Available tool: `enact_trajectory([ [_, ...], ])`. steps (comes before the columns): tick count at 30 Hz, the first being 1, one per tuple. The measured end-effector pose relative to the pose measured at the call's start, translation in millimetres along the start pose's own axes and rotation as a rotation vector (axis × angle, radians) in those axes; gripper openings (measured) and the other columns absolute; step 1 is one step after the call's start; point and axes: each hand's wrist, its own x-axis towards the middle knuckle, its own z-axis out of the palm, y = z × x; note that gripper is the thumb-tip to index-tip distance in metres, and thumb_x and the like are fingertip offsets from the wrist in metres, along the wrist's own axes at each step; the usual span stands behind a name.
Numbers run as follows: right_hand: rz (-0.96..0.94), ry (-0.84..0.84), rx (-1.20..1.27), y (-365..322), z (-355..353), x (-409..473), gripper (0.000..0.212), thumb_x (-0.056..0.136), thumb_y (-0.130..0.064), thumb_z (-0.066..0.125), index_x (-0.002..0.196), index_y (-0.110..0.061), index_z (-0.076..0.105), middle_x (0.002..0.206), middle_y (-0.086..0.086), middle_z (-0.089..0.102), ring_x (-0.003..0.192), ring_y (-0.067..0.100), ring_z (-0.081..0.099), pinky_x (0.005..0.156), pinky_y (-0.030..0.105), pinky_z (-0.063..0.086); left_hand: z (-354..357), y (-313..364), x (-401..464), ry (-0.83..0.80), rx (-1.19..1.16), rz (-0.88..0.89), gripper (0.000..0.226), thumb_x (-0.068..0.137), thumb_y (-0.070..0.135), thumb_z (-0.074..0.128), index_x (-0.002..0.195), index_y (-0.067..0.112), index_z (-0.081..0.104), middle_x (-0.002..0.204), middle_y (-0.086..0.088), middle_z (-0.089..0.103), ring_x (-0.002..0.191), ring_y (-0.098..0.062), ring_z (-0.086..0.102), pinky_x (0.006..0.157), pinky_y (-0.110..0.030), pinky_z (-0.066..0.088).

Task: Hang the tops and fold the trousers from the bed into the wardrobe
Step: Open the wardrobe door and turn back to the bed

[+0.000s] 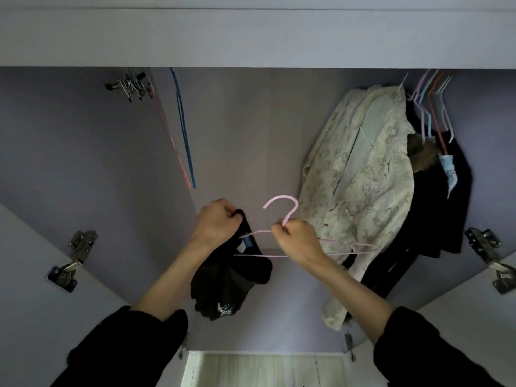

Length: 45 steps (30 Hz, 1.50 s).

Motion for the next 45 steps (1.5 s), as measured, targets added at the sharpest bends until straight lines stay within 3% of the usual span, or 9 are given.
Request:
enact_trajectory([
  [4,0.039,0.073,0.197,-12.5,0.5,2.6,0.044,0.092,-0.017,0.048,0.051,-0.003,0.04,0.048,0.01,0.042,0.059,0.033,0.043,0.061,0.036,0.035,0.4,13.5,-6.5,0.024,0.03,0.174,0.015,0.09,0.016,0.057,0.102,0.011,0.064,0.079,0.003,0.06,0.071,-0.008,0.056,0.058,-0.005,0.037],
  [7,0.096,0.144,0.365,-17.6,-11.9,4.6,0.039,0.091,-0.015,0.047,0.06,0.009,0.049,0.049,0.009,0.043,0.054,0.027,0.043,0.061,0.037,0.038,-3.9,12.9,-9.3,0.111,0.232,0.412,0.022,0.093,0.021,0.054,0.108,0.01,0.067,0.097,-0.008,0.057,0.083,-0.019,0.055,0.076,-0.023,0.045],
  [13,0.064,0.195,0.457,-16.9,-28.7,6.7,0.042,0.091,-0.014,0.05,0.049,-0.015,0.049,0.035,-0.009,0.04,0.041,0.004,0.04,0.055,0.023,0.03,-6.3,17.0,-0.6,0.032,0.391,0.671,0.022,0.096,0.02,0.049,0.096,0.005,0.064,0.088,-0.009,0.059,0.082,-0.027,0.057,0.073,-0.03,0.035],
  [20,-0.578,0.652,0.027,10.8,-27.8,2.9,0.021,0.087,-0.024,0.058,0.087,-0.005,0.066,0.089,0.009,0.056,0.081,0.021,0.053,0.074,0.028,0.044,-5.7,13.6,6.2,0.072,0.215,0.585,0.018,0.096,0.01,0.048,0.099,0.001,0.064,0.089,-0.012,0.06,0.079,-0.019,0.051,0.071,-0.031,0.043],
  [23,-0.65,0.386,-0.128,33.0,-12.6,-15.1,0.033,0.089,-0.036,0.05,0.082,-0.008,0.066,0.072,0.006,0.061,0.067,0.023,0.058,0.064,0.027,0.043,-11.2,14.8,5.4,0.101,0.11,0.575,0.019,0.096,0.007,0.045,0.097,0.0,0.063,0.09,-0.014,0.063,0.079,-0.017,0.053,0.07,-0.017,0.039],
  [26,-0.227,-0.268,-0.383,59.0,3.8,-21.3,0.06,0.087,-0.06,0.045,0.129,-0.018,0.052,0.111,0.005,0.066,0.105,0.024,0.061,0.085,0.027,0.043,-19.0,21.9,-1.7,0.13,-0.006,0.605,0.022,0.096,0.001,0.044,0.103,0.001,0.064,0.08,0.001,0.061,0.067,0.006,0.051,0.065,0.0,0.034],
  [29,-0.015,-0.548,-0.577,85.3,7.3,-15.9,0.067,0.087,-0.062,0.046,0.142,-0.024,0.034,0.137,0.006,0.051,0.125,0.026,0.048,0.097,0.034,0.039,-31.2,23.5,-7.5,0.109,-0.098,0.654,0.032,0.096,-0.004,0.04,0.118,0.01,0.058,0.084,0.013,0.055,0.071,0.014,0.05,0.07,0.003,0.033],
  [35,-0.064,-0.38,-0.527,110.0,-22.0,-1.7,0.043,0.097,-0.043,0.042,0.135,-0.024,0.044,0.112,0.007,0.059,0.104,0.026,0.057,0.075,0.029,0.041,-42.4,5.7,-11.3,0.094,-0.183,0.498,0.021,0.099,0.02,0.038,0.112,0.028,0.054,0.089,0.035,0.052,0.081,0.014,0.048,0.076,0.003,0.032],
  [45,-0.239,-0.103,-0.361,101.3,-77.5,21.2,0.019,0.09,-0.028,0.061,0.102,-0.015,0.068,0.083,0.0,0.057,0.075,0.02,0.057,0.073,0.031,0.046,-37.9,-11.5,-1.8,0.266,-0.407,0.027,0.05,0.087,0.049,0.057,0.062,0.006,0.05,0.057,-0.008,0.034,0.054,-0.019,0.035,0.06,-0.027,0.035],
])
